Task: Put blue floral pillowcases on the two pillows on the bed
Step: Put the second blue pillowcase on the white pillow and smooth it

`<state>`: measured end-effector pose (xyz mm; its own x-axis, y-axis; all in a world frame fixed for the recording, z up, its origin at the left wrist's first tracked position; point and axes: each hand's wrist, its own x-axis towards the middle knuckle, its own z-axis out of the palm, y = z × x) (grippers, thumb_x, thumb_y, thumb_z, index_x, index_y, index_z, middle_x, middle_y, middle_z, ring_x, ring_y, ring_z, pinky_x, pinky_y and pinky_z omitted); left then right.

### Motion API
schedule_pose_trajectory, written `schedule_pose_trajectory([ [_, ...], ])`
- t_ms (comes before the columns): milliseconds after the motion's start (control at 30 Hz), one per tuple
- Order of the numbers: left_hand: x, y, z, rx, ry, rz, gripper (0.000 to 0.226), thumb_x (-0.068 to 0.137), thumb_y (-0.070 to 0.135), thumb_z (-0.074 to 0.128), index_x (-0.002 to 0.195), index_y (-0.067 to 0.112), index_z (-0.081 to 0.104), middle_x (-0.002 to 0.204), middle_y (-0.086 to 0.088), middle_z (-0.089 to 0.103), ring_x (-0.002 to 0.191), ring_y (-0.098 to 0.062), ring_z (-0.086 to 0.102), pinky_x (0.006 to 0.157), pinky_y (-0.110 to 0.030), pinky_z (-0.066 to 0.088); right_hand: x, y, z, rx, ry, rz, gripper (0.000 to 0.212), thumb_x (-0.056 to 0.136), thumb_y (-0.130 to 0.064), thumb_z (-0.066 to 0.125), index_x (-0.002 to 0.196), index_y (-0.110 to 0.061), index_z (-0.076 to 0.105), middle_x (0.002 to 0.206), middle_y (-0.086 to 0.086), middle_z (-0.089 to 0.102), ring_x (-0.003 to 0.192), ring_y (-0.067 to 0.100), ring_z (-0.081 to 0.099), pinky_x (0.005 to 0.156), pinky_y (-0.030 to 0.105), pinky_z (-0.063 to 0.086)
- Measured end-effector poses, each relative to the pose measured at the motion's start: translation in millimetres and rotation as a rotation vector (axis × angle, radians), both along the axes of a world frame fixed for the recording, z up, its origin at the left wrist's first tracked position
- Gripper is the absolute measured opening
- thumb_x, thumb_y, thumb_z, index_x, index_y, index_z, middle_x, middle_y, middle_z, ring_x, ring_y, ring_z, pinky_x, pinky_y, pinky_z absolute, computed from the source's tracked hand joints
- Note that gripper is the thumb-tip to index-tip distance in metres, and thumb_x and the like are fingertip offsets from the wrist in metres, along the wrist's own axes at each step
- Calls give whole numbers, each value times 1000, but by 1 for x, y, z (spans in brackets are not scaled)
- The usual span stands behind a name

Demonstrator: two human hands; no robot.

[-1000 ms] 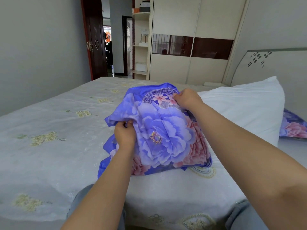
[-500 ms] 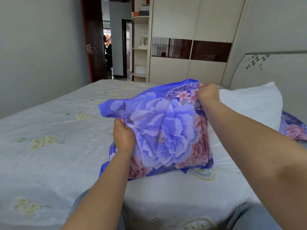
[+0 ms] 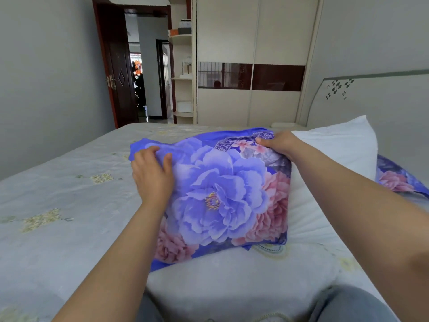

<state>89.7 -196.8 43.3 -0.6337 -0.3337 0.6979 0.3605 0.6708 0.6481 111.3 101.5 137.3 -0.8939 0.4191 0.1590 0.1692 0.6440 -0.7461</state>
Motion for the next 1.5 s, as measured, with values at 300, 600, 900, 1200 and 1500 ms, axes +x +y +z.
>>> schedule_pose_trajectory([
  [300,-1,55,59,-216,-352,-151,16,89,25,57,93,12,65,105,-13,67,101,-32,59,77,-34,44,4,-6,-20,168,192,-22,32,94,-38,51,75,-13,52,84,9,57,89,30,58,69,29,35],
  [600,11,103,68,-369,-306,-194,22,95,27,49,103,11,62,111,-13,65,108,-31,56,87,-37,40,4,-24,-38,-73,70,30,36,88,-47,55,82,-11,57,96,14,58,89,27,57,73,29,40],
  [900,-1,54,58,-213,-256,-394,10,94,18,48,91,17,57,102,-9,64,98,-26,58,81,-33,42,14,-114,-71,652,341,131,52,87,-64,43,102,-17,61,104,6,65,105,27,55,88,38,34],
  [1200,-21,-32,56,-278,-706,-305,62,96,59,22,100,11,61,99,-13,62,91,-30,55,81,-34,38,15,-125,-95,548,518,18,23,91,-30,57,98,-13,70,100,12,64,97,35,56,82,37,41],
  [1500,-8,-49,45,37,-688,-834,23,96,29,51,88,13,65,87,-8,65,80,-17,58,66,-24,46,48,-195,-91,437,399,26,51,88,-59,45,105,-13,57,108,8,56,106,29,49,87,38,39],
])
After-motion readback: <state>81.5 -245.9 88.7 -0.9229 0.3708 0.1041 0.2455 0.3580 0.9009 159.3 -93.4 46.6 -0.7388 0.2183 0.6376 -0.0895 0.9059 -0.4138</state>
